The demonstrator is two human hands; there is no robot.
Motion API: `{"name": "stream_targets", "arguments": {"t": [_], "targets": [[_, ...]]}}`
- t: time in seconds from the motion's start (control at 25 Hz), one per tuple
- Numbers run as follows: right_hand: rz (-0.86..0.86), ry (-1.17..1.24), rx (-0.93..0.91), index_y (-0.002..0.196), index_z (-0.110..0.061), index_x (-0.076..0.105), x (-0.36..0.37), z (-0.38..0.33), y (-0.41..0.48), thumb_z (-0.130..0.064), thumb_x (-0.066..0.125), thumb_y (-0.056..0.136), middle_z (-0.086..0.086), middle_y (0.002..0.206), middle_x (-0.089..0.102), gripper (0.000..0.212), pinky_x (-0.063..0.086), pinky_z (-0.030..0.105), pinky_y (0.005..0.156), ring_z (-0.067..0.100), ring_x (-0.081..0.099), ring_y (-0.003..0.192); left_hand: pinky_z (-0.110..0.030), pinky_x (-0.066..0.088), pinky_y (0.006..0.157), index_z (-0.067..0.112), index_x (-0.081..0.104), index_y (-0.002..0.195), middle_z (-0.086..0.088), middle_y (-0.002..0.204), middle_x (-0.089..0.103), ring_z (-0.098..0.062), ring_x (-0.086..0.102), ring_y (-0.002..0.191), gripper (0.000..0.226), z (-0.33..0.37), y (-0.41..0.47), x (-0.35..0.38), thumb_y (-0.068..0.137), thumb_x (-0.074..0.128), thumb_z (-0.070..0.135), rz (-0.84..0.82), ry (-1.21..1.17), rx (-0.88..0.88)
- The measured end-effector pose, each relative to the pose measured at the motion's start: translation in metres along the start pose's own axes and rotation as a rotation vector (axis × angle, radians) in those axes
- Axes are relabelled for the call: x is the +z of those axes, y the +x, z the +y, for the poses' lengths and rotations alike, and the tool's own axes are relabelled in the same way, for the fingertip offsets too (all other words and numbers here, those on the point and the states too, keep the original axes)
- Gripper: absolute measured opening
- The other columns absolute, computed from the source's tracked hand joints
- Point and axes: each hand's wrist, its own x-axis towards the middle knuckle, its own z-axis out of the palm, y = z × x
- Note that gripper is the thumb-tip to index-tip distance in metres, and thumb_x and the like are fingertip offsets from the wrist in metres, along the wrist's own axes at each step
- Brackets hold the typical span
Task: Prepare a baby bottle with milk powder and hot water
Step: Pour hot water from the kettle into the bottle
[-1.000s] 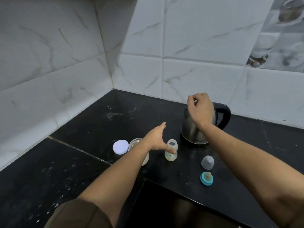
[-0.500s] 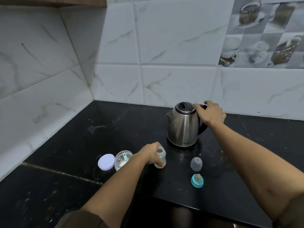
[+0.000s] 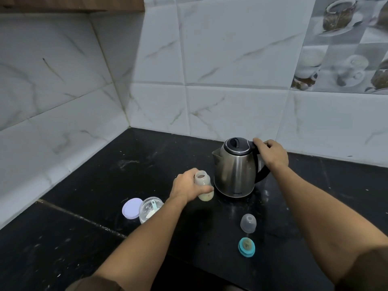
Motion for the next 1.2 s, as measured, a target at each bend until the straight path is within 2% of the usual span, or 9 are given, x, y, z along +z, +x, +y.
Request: {"name": "stream_targets", "arguments": {"t": [0.12,0.2,0.36,0.44,0.52,0.64,0.72,0.8,1.2], "targets": [[0.007,0.053,0.004,0.078,-0.013,0.061,-0.002,0.005,0.005,-0.065,0.054,0.092,0.002,0.077,0.062,0.054,0.042,0.038,0.072,0.025,0.058,0.083,-0.039,0.058,0.085,0.033,0.067,0.093,0.011,0.092,0.071,-0.013,0.067,0.091,0.041,0.004,0.006,0.002,0.062,0.084,0.053,0.083,-0.077,-0.035],[0.016,0.079,0.010,0.067,-0.016,0.053,-0.004,0.009,0.008,-0.066,0.053,0.089,0.004,0.069,0.057,0.055,0.043,0.038,0.067,0.026,0.055,0.073,-0.042,0.059,0.088,0.033,0.069,0.100,0.009,0.099,0.070,-0.014,0.068,0.094,0.045,0.005,0.011,0.007,0.061,0.083,0.051,0.116,-0.134,-0.049],[0.056,0.146,0.035,0.055,-0.020,0.044,0.000,0.015,0.009,-0.065,0.053,0.083,0.008,0.059,0.060,0.054,0.047,0.039,0.065,0.029,0.058,0.066,-0.045,0.059,0.093,0.035,0.067,0.115,0.005,0.107,0.068,-0.016,0.068,0.098,0.052,0.012,0.023,0.018,0.067,0.085,0.045,0.159,-0.222,-0.075],[0.101,0.158,0.025,0.050,-0.019,0.038,0.004,0.015,0.008,-0.062,0.054,0.080,0.003,0.051,0.046,0.055,0.043,0.039,0.061,0.028,0.048,0.057,-0.044,0.058,0.094,0.033,0.066,0.115,0.007,0.104,0.069,-0.017,0.068,0.100,0.046,0.018,0.027,0.021,0.075,0.086,0.035,0.167,-0.246,-0.091],[0.178,0.177,0.034,0.048,-0.018,0.035,0.008,0.016,0.008,-0.056,0.056,0.081,0.001,0.051,0.034,0.054,0.038,0.037,0.057,0.024,0.037,0.052,-0.042,0.056,0.095,0.033,0.066,0.115,0.007,0.103,0.070,-0.020,0.067,0.102,0.043,0.022,0.034,0.025,0.078,0.086,0.029,0.173,-0.254,-0.104],[0.281,0.197,0.076,0.049,-0.015,0.045,0.013,0.016,0.006,-0.057,0.052,0.075,0.006,0.054,0.032,0.050,0.040,0.036,0.055,0.026,0.035,0.051,-0.042,0.056,0.096,0.033,0.068,0.117,0.005,0.106,0.072,-0.022,0.068,0.104,0.045,0.024,0.043,0.032,0.077,0.087,0.029,0.165,-0.247,-0.095],[0.292,0.205,0.089,0.047,-0.014,0.045,0.012,0.014,0.007,-0.056,0.050,0.072,0.006,0.052,0.031,0.049,0.040,0.036,0.054,0.027,0.035,0.050,-0.041,0.055,0.096,0.034,0.068,0.120,0.004,0.110,0.071,-0.022,0.067,0.105,0.047,0.026,0.045,0.033,0.077,0.087,0.030,0.154,-0.231,-0.086],[0.275,0.185,0.079,0.045,-0.016,0.038,0.009,0.008,0.010,-0.054,0.050,0.072,0.002,0.050,0.029,0.048,0.035,0.034,0.053,0.025,0.033,0.048,-0.039,0.053,0.096,0.035,0.067,0.123,0.005,0.115,0.069,-0.020,0.066,0.107,0.049,0.027,0.048,0.033,0.078,0.087,0.031,0.153,-0.215,-0.070],[0.299,0.102,-0.122,0.049,-0.019,0.028,-0.024,-0.039,0.025,-0.046,0.055,0.079,-0.001,0.051,0.022,0.048,0.025,0.031,0.050,0.021,0.024,0.050,-0.044,0.053,0.100,0.039,0.059,0.134,0.005,0.123,0.066,-0.022,0.064,0.112,0.065,0.054,0.058,0.027,0.073,0.081,0.045,0.121,-0.143,0.004]]}}
